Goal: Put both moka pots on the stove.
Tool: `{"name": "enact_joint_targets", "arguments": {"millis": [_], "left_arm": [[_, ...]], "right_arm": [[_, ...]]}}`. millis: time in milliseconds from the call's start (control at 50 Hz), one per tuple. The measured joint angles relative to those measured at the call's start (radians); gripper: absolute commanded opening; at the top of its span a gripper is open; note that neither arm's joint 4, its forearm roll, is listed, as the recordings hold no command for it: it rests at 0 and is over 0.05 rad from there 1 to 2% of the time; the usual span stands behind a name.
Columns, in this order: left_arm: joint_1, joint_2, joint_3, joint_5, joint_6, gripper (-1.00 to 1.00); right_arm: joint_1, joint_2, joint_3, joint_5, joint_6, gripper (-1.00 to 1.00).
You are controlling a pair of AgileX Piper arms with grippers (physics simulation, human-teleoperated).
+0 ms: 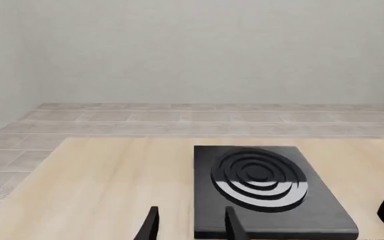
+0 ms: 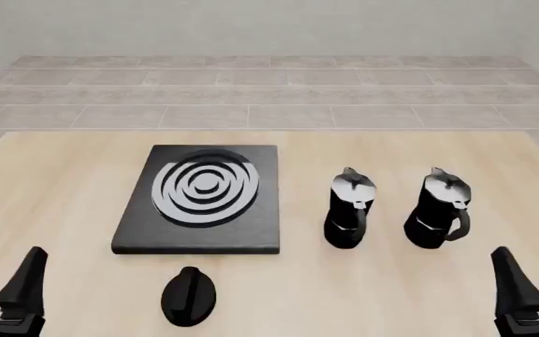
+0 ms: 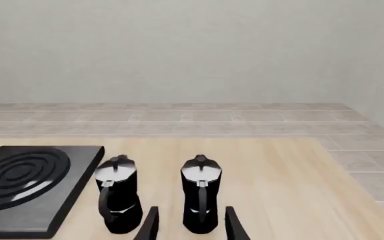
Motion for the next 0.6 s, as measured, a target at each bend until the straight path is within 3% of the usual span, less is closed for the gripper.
{"name": "enact_joint_targets", "arguments": {"millis": [340, 600], "left_arm": [[-0.003, 0.000, -0.001, 0.004, 0.010, 1.00], [-0.001, 0.002, -0.001, 0.003, 0.016, 1.00]], "right_arm": [[0.010, 0.000, -0.007, 0.005, -0.004, 1.00], [0.042, 0.058, -0.085, 0.066, -0.018, 1.00]]}}
